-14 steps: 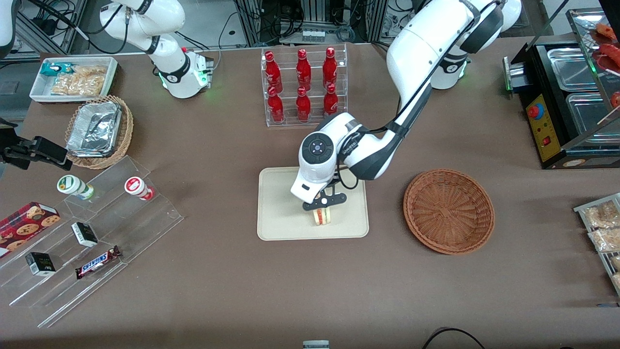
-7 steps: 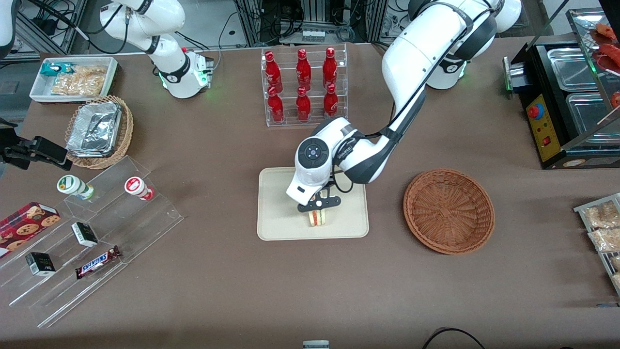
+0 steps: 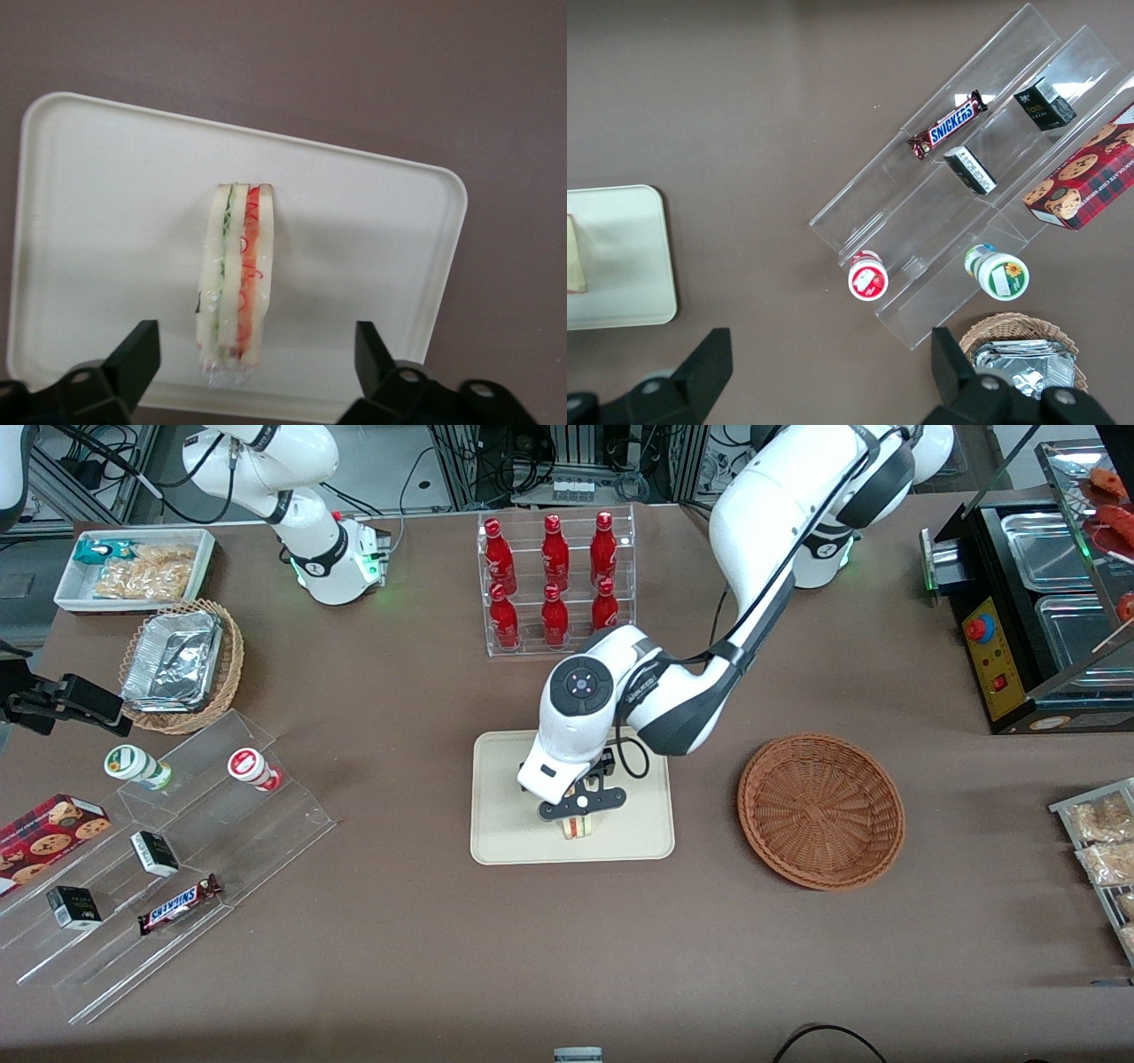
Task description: Place sandwich from basket to tray
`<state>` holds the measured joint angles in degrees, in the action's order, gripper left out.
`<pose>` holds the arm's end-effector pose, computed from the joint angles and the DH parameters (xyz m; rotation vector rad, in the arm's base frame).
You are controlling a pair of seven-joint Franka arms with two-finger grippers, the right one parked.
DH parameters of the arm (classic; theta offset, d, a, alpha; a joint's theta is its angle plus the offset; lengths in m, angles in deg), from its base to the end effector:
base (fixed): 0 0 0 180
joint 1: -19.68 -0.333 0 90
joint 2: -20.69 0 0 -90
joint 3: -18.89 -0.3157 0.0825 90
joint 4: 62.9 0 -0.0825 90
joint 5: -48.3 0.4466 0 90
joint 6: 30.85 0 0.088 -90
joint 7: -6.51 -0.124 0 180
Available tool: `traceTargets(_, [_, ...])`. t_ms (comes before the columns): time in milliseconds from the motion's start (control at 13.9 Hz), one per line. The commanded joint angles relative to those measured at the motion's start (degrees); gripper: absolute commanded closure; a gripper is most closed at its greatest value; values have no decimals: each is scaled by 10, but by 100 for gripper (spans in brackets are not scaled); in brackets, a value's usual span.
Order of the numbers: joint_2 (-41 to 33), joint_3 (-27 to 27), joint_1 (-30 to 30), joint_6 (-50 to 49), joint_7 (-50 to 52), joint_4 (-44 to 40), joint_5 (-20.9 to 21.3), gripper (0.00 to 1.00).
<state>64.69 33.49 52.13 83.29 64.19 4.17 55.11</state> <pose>0.6031 -0.5559 0.3127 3.0252 0.3289 -0.0057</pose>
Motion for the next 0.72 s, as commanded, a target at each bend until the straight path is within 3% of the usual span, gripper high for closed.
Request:
traceTargets(0, [-65, -2, -19, -67, -3, 14, 7, 0])
traceTargets(216, [-156, 4, -90, -119, -18, 71, 0, 0])
traceTargets(361, [-218, 3, -125, -135, -90, 125, -21, 0])
traceTargets(649, [-279, 0, -216, -265, -228, 129, -35, 0])
